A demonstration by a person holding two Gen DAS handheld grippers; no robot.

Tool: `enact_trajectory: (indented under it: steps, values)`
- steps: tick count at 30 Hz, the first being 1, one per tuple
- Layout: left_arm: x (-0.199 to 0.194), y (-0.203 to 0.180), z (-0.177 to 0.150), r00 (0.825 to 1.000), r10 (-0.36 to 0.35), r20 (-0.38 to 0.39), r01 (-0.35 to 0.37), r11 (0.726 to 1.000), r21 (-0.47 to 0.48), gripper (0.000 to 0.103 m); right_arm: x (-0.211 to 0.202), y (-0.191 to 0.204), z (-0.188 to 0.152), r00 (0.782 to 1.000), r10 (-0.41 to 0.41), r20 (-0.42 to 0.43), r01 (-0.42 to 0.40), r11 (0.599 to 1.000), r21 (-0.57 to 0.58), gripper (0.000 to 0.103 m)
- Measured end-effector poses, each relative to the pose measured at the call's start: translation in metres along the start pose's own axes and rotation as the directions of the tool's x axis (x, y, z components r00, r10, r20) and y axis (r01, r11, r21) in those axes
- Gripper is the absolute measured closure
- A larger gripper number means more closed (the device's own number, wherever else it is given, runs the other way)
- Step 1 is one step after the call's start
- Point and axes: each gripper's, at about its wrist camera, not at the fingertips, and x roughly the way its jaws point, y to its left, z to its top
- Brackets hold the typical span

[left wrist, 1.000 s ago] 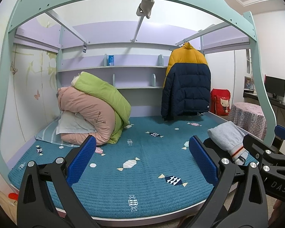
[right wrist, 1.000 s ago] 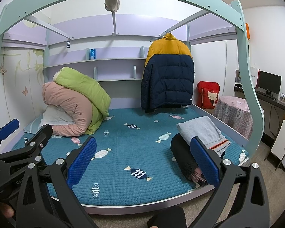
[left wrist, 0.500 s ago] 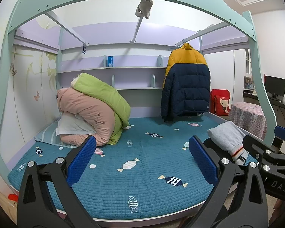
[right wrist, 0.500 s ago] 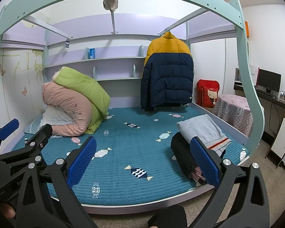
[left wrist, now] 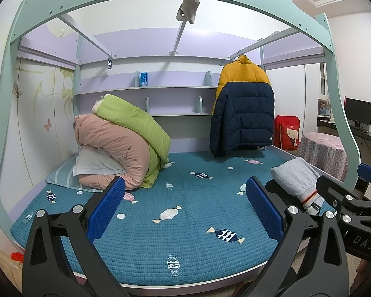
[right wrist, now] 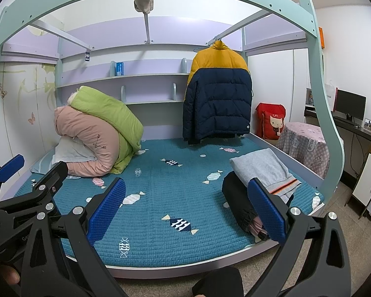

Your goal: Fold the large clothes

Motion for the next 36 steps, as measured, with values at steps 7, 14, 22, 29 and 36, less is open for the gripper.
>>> enact_trajectory:
  steps: [7,14,22,29,36]
  values:
    - [-0.0003,0.0007,0.0001,1.000,-0.001,-0.002,0.001,1.000,0.000,0.005,0.0006,0.0009,0.0000,1.000,-0.001,0.000,0.001,1.000,-0.001,0.008]
    - [0.0009,0.0019,-0.0007,1.000,-0.001,-0.001,0.001,1.000,0.000,0.005,0.0007,0.0007,0.0003,1.000,-0.001,0.000,0.001,1.000,-0.001,0.008]
    - [0.0007,0.0022,-0.0006,1.000,-0.002,-0.001,0.002,1.000,0.000,0.005,0.0008,0.0007,0.0006,1.000,-0.001,0.000,0.001,1.000,-0.001,0.008]
    - [0.0011,0.0025,-0.0005,1.000,-0.001,-0.001,0.001,1.000,0.001,0.005,0.0011,0.0004,0.0008,1.000,-0.001,0.000,0.001,1.000,-0.001,0.008]
    - [0.0005,0.0027,-0.0004,1.000,-0.001,-0.002,0.001,1.000,0.001,0.005,0.0040,-0.0010,0.0014,1.000,0.001,-0.003,-0.001,1.000,-0.003,0.008]
